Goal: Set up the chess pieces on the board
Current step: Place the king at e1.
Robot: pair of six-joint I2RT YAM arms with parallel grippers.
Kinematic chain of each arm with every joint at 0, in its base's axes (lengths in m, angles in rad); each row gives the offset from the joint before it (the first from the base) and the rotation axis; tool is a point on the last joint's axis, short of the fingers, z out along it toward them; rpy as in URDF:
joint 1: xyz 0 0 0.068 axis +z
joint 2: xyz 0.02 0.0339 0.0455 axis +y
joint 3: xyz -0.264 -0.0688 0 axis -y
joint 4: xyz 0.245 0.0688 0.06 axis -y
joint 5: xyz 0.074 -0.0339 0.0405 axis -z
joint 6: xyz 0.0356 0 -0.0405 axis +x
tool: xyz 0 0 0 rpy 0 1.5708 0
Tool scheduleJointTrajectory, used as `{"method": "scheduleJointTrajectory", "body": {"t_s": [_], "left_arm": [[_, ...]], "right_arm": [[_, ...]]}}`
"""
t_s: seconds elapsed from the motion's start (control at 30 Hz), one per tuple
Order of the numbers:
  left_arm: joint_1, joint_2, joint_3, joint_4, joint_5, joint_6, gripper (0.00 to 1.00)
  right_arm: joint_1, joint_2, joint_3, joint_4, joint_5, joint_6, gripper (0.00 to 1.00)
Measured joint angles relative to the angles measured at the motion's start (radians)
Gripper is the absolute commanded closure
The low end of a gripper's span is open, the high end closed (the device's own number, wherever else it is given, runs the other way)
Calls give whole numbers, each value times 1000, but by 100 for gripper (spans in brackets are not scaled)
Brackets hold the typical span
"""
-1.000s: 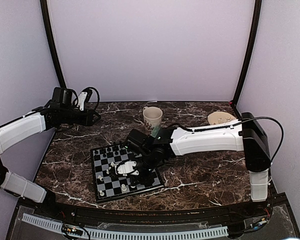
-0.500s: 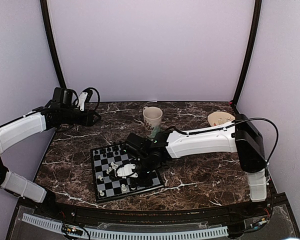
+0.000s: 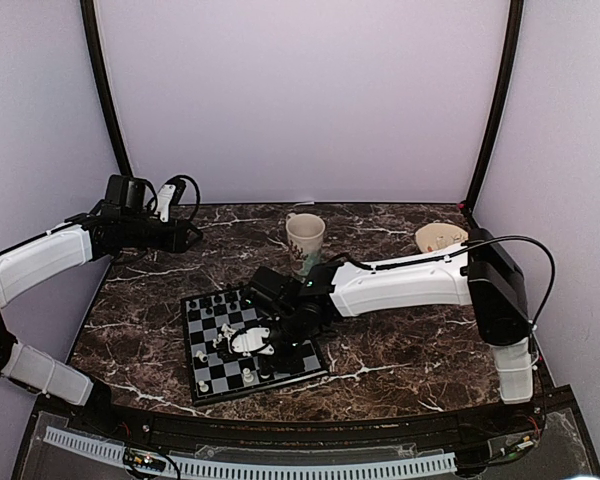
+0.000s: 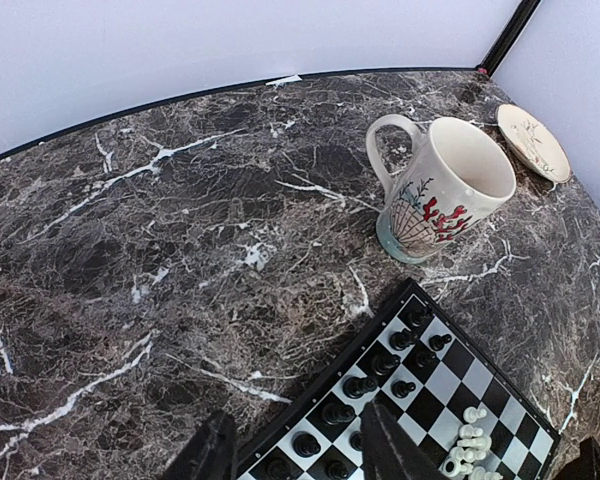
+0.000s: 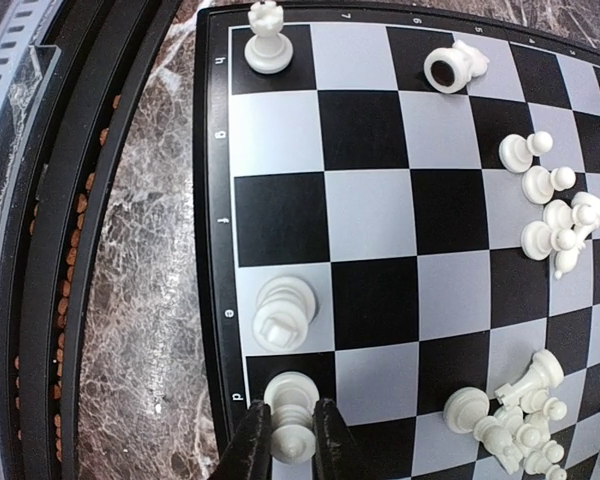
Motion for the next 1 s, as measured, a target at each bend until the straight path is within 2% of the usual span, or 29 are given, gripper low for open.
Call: {"method": "scheduleJointTrajectory", "body": {"t_s": [0.37, 0.67, 0.83, 1.0], "left_arm": [[0, 4, 0, 0, 2, 0, 56], [0, 7, 0, 0, 1, 0, 56], [0, 13, 0, -7, 0, 4, 58], [-16, 55, 43, -101, -22, 8, 60]], "right_arm": [[0, 0, 0, 1, 3, 2, 70], [-1, -14, -2, -5, 24, 3, 67], [-21, -91, -41, -10, 27, 3, 65], [-111, -246, -181, -2, -1, 3, 65]]}}
